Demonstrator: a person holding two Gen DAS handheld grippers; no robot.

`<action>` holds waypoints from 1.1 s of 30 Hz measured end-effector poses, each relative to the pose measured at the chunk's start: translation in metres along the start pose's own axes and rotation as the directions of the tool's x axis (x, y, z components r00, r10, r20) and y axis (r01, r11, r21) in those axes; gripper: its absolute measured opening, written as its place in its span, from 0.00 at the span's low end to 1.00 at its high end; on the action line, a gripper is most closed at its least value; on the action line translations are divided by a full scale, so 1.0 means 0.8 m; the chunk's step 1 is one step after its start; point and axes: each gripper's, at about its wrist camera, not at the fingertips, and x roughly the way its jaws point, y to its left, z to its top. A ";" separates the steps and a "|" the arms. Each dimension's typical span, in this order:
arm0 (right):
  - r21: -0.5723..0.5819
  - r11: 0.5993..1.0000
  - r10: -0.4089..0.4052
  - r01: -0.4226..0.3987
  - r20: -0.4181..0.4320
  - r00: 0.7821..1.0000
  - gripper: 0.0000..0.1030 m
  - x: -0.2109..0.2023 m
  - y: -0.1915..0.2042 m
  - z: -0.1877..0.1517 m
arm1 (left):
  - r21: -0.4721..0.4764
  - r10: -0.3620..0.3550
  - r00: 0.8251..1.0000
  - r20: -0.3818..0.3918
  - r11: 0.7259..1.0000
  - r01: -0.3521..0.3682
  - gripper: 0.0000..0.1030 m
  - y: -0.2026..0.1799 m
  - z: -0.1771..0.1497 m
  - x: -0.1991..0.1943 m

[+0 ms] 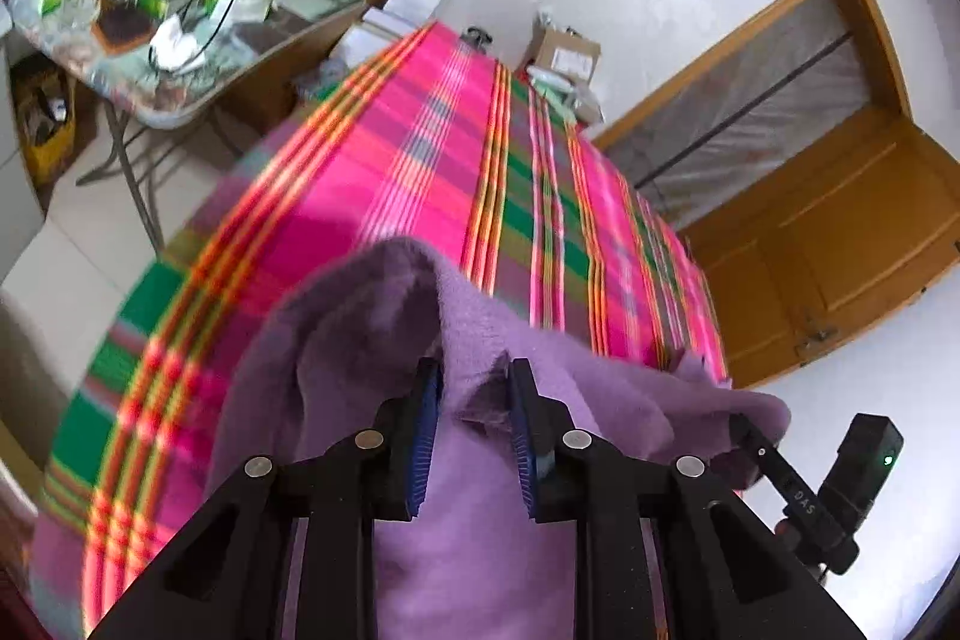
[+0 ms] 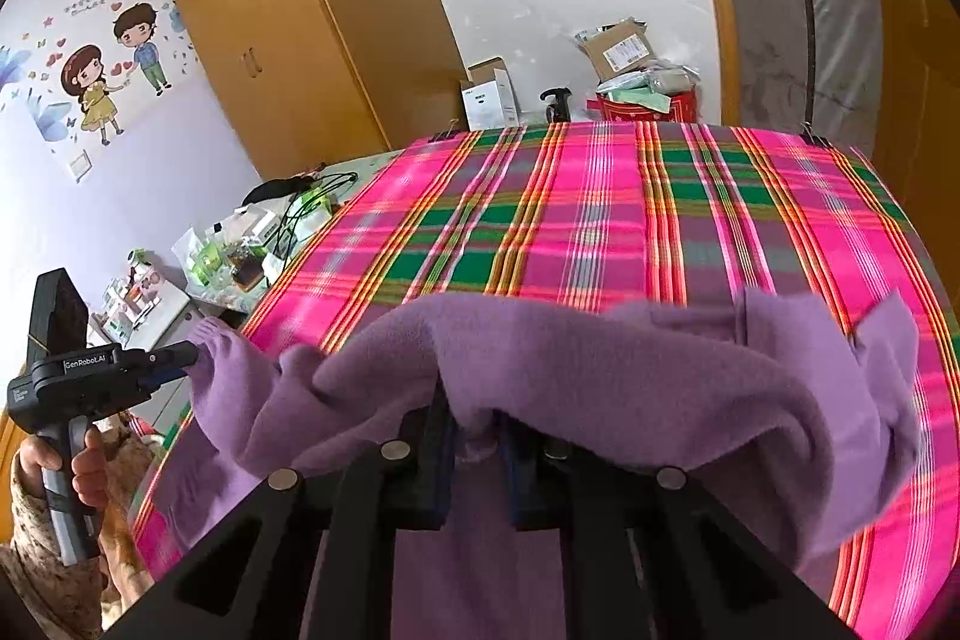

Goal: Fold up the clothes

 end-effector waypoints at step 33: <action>-0.018 0.967 -0.255 0.255 -0.089 0.963 0.18 0.096 -0.012 0.079 | -0.030 0.204 0.978 0.036 0.979 -0.203 0.10 0.043 0.067 0.040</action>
